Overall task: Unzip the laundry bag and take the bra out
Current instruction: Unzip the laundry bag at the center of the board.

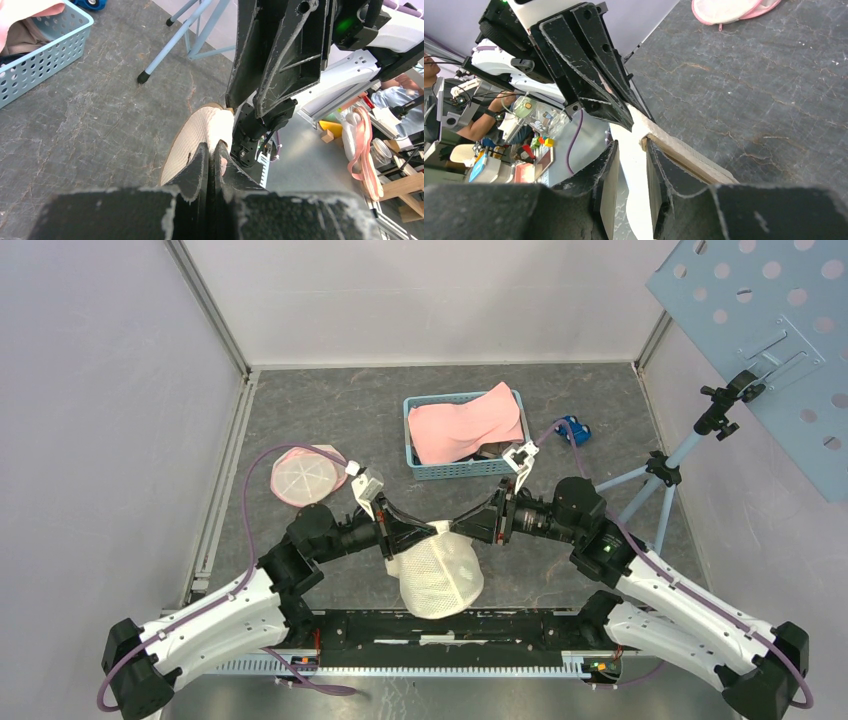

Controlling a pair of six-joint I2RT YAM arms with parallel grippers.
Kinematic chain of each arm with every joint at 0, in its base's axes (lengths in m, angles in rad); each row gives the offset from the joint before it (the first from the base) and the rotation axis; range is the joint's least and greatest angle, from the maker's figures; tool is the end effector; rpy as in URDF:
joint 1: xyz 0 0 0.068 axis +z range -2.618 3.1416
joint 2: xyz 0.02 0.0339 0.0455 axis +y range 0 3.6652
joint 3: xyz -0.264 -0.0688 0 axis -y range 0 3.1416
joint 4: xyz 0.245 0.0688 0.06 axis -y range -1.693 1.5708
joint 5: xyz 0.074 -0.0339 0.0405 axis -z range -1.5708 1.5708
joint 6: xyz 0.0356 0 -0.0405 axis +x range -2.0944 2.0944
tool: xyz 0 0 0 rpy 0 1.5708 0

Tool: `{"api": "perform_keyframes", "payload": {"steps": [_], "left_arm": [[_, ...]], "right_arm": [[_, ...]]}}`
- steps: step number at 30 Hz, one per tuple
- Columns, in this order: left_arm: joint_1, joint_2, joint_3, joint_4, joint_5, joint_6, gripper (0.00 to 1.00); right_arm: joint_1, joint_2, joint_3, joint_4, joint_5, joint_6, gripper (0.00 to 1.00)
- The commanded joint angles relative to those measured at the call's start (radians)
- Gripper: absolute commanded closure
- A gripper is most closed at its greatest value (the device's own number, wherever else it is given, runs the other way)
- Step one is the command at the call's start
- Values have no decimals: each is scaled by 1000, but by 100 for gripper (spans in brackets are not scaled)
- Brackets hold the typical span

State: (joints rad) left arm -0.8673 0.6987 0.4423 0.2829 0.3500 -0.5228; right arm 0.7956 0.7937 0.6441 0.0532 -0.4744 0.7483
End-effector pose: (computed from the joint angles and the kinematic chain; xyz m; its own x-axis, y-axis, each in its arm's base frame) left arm 0.1055 -0.1432 0.2821 -0.4535 -0.1904 -0.8707 0.8213 0.2899 -0.4913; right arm 0.1222 0.1480 0.3144 -0.6982 0.1522 -0.6995 -0.6530 0.2650 0.7095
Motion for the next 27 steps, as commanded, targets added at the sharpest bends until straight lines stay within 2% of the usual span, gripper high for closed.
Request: {"api": "perform_keyframes", "payload": {"steps": [1, 9, 23, 25, 27], "left_arm": [[-1, -14, 45, 58, 17, -39, 98], [-1, -11, 46, 65, 23, -39, 98], [0, 14, 55, 97, 42, -57, 98], [-1, 16, 55, 100, 44, -57, 98], [0, 18, 56, 100, 47, -57, 98]], "right_arm": [[-11, -10, -7, 40, -20, 25, 68], [-21, -2, 3, 26, -27, 6, 66], [-21, 30, -24, 94, -76, 19, 68], [-22, 33, -20, 101, -75, 15, 69], [-21, 38, -14, 99, -69, 6, 76]]}}
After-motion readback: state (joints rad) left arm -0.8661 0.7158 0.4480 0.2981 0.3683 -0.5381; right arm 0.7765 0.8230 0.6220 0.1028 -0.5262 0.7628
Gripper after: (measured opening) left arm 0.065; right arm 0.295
